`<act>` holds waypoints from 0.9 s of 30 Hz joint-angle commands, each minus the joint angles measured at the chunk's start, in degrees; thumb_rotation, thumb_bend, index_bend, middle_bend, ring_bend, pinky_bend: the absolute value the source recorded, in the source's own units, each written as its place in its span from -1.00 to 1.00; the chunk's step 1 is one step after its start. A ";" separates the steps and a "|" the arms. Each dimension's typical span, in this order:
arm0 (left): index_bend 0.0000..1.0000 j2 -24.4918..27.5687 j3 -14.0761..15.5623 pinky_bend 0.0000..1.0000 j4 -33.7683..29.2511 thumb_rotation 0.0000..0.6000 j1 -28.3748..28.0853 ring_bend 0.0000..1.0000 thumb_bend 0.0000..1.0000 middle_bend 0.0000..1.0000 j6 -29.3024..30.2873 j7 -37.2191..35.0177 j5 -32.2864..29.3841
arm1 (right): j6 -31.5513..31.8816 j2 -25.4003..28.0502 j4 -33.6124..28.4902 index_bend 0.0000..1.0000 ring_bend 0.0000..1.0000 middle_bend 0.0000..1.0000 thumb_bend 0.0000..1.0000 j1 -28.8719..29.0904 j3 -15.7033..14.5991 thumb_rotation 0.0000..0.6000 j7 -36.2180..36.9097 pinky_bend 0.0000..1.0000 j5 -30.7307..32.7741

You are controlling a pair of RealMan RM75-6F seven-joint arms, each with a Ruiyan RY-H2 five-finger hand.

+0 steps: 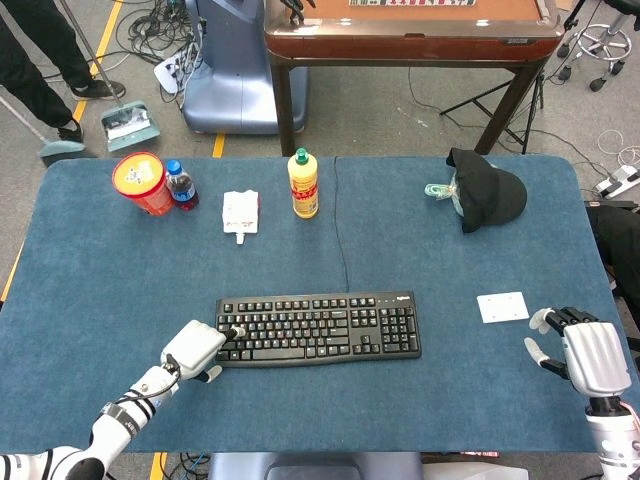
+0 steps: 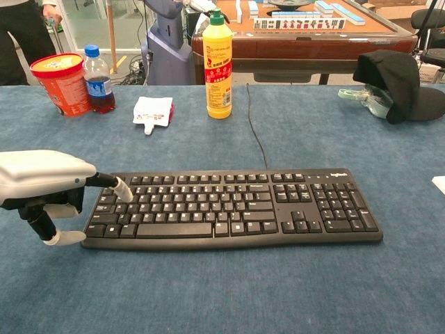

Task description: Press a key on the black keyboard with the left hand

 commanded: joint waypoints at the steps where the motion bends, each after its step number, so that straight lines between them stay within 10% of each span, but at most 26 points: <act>1: -0.61 -0.15 0.60 1.00 -0.30 1.00 -0.71 0.91 -0.41 0.97 0.45 0.74 -1.09 | 0.00 0.03 -0.03 0.10 -0.01 0.17 -0.47 -0.01 0.02 1.00 0.05 0.26 0.05; 27: -0.58 -0.39 4.90 1.00 0.57 1.00 -2.58 0.91 -0.41 0.97 2.48 -0.10 -2.30 | -0.41 -0.14 0.20 0.10 -0.01 0.17 -0.46 0.15 0.10 1.00 -0.03 0.26 0.33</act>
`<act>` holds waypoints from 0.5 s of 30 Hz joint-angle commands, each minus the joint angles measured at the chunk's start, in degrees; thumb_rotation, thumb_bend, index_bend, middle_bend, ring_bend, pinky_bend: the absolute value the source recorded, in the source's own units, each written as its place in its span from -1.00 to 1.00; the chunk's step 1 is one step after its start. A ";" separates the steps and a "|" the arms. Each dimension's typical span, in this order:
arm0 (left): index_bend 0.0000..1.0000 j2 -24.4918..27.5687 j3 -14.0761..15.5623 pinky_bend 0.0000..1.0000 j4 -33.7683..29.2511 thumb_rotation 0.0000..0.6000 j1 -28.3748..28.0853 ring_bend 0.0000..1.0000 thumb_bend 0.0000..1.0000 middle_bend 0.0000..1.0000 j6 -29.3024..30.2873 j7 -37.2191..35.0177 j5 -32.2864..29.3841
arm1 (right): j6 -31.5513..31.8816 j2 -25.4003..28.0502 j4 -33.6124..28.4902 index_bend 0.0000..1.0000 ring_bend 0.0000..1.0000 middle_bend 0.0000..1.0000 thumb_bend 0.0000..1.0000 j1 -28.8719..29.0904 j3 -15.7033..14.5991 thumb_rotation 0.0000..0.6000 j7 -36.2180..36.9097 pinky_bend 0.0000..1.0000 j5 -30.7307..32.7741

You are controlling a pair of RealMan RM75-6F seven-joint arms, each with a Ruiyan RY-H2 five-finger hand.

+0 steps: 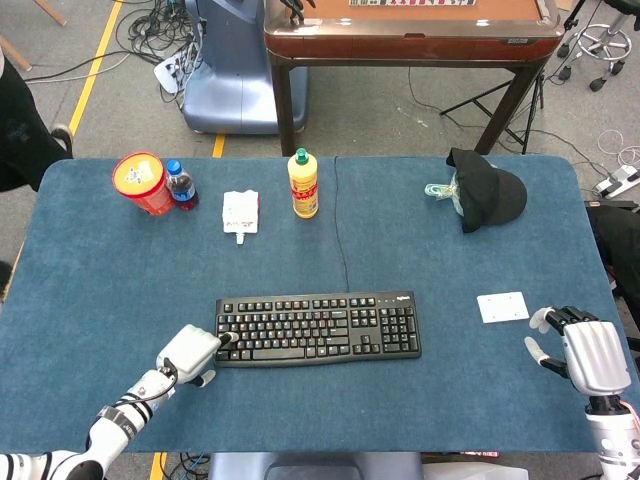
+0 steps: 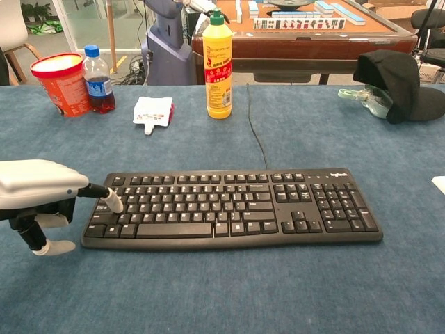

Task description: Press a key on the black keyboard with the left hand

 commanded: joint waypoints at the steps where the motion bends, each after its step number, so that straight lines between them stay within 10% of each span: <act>1: -0.58 -0.37 0.29 1.00 0.44 1.00 -0.18 0.91 -0.41 0.97 -0.13 -0.13 0.01 | 0.07 0.01 -0.01 0.10 -0.01 0.17 -0.46 -0.03 0.01 1.00 0.00 0.26 0.00; 15: -0.57 0.31 0.12 1.00 -0.80 1.00 -0.18 0.91 -0.41 0.97 2.78 -1.34 1.67 | 0.35 0.16 -0.05 0.10 -0.01 0.17 -0.46 -0.14 0.09 1.00 0.26 0.26 -0.02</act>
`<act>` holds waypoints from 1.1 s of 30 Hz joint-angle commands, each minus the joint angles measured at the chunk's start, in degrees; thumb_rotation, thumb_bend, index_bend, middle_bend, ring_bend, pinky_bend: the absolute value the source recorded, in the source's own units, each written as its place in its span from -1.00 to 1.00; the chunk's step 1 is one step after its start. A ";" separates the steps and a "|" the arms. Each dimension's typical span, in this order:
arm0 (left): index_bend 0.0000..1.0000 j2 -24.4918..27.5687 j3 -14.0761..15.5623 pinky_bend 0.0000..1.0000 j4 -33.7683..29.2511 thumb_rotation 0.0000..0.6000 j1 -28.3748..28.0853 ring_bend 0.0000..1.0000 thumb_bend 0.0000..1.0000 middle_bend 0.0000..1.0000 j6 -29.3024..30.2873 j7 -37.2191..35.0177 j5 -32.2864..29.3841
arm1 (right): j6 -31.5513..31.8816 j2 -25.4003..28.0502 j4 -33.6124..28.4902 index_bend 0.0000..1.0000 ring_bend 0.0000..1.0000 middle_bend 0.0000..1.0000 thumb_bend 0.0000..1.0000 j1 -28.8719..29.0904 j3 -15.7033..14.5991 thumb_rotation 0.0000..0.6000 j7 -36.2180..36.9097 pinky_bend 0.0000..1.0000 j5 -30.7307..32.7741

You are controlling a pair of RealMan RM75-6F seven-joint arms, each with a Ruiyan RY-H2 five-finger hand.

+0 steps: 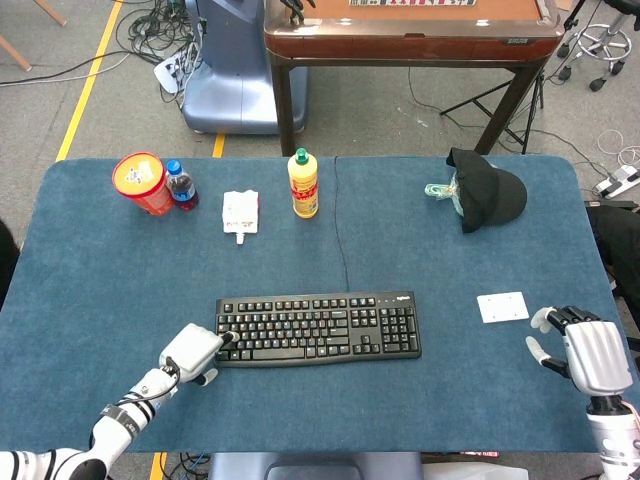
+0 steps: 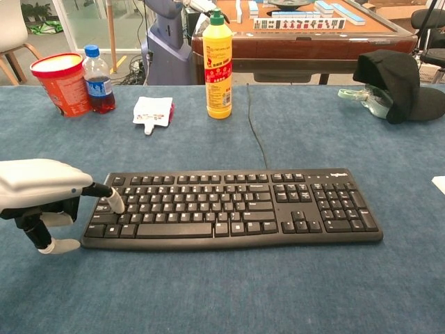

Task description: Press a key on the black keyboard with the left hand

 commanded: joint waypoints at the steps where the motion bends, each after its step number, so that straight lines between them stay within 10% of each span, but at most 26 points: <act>1: -0.57 1.31 -0.09 1.00 -1.71 1.00 0.89 0.90 -0.41 0.96 2.39 -0.65 2.14 | 0.03 0.03 -0.03 0.10 -0.01 0.17 -0.46 -0.02 -0.01 1.00 0.02 0.26 -0.04; 14: -0.59 6.86 3.89 0.99 -4.61 1.00 11.58 0.48 -0.41 0.39 18.29 -5.23 16.23 | -0.26 -0.31 0.04 0.10 -0.01 0.17 -0.46 0.07 -0.08 1.00 -0.74 0.26 0.01; 21: -0.42 8.61 6.37 0.63 -2.64 1.00 18.76 0.02 -0.41 0.02 26.49 -8.03 21.90 | -0.31 -1.12 0.57 0.10 -0.01 0.17 -0.47 0.13 0.35 1.00 -3.22 0.26 0.71; 33: -0.33 8.57 7.41 0.49 7.10 1.00 27.86 -0.05 -0.41 -0.04 33.56 -15.82 26.15 | -0.93 -1.33 0.91 0.10 -0.01 0.17 -0.47 0.35 0.51 1.00 -3.18 0.26 1.26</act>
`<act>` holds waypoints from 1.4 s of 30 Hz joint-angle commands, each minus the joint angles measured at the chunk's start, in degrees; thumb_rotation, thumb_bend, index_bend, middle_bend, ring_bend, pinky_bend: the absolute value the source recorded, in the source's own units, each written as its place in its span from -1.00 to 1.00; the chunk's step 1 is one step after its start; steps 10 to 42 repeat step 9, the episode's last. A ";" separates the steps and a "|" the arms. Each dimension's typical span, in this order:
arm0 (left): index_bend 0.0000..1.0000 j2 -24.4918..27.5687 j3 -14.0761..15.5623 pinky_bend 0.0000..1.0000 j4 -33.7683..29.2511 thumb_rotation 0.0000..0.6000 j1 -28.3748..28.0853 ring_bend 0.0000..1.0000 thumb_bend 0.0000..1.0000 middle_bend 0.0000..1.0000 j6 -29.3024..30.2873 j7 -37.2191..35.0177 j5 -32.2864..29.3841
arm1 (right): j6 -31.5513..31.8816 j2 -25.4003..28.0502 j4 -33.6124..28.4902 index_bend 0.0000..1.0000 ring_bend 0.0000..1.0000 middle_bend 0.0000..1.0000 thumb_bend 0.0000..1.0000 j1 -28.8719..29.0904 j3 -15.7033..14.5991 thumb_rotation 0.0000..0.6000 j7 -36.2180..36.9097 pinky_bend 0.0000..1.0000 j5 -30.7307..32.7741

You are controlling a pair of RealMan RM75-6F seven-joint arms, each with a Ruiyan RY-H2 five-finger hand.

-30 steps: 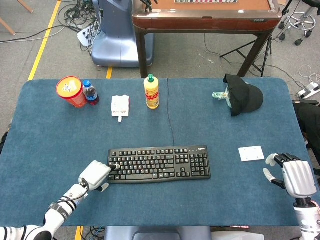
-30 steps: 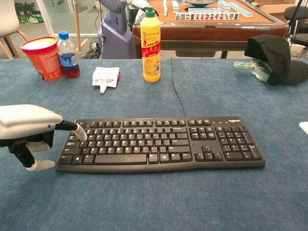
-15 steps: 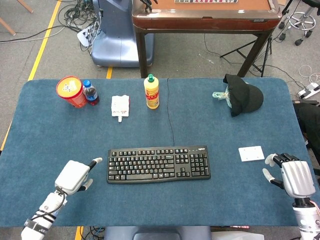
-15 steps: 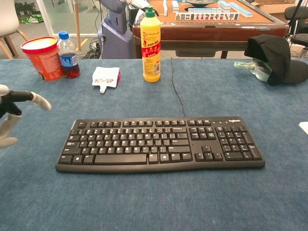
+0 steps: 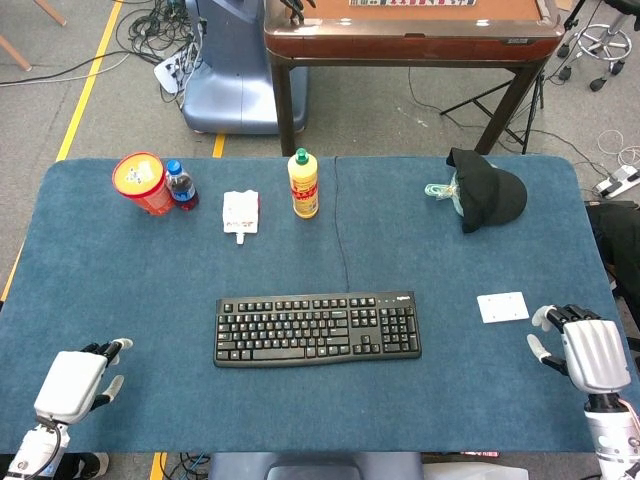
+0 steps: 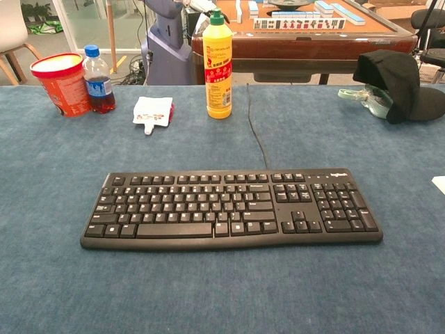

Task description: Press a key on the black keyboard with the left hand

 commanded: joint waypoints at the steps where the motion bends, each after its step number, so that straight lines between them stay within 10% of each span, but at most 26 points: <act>1: -0.32 0.54 -0.69 0.49 1.70 1.00 1.35 -0.05 -0.41 -0.04 0.18 -2.51 -0.01 | -0.52 -0.02 0.22 0.10 -0.01 0.17 -0.47 0.20 -0.03 1.00 0.22 0.26 0.21; 42: -0.32 0.67 -2.03 0.49 2.54 1.00 2.28 -0.05 -0.41 -0.04 -1.35 -3.16 0.54 | -1.04 0.07 0.17 0.10 -0.01 0.17 -0.47 0.41 -0.27 1.00 0.44 0.26 0.09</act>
